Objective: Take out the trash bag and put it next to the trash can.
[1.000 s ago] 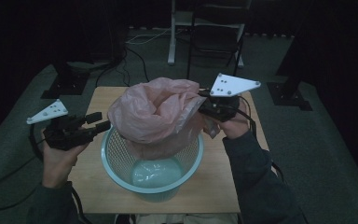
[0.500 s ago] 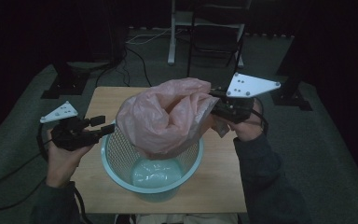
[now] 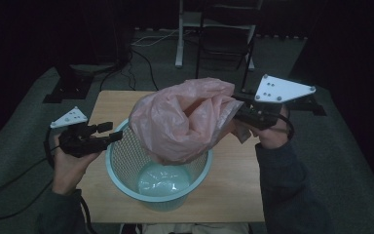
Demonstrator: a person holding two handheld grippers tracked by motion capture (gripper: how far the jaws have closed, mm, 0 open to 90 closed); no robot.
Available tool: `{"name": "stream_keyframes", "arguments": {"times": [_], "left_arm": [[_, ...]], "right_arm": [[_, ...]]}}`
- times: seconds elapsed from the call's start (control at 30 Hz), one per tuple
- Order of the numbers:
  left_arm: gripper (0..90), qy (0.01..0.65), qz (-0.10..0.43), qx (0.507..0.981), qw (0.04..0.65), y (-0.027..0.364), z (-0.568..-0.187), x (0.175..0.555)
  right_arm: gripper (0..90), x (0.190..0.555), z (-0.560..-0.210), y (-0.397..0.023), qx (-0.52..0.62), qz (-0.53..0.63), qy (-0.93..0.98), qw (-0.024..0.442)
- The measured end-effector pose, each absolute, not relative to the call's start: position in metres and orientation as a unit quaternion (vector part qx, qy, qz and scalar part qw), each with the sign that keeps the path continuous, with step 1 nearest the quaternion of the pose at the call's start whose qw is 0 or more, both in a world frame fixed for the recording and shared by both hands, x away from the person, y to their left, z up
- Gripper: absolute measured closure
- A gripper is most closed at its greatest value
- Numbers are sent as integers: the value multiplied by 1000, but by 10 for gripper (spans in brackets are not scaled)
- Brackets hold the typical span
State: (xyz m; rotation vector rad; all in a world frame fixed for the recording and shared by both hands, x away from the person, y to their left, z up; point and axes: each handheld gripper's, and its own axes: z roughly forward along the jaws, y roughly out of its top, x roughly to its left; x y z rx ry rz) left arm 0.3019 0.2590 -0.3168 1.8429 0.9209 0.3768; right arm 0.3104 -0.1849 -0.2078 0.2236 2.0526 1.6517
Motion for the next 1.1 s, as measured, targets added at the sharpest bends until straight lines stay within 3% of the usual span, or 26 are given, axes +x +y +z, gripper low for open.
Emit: {"name": "stream_keyframes", "arguments": {"times": [0.43,1.1], "left_arm": [[449,379,157,760,504,259,-316,301],[450,375,152,759,511,259,-314,300]], "right_arm": [[860,302,-209,-207,79,607,751,247],[870,285,-196,-222,53,647,732,207]]}}
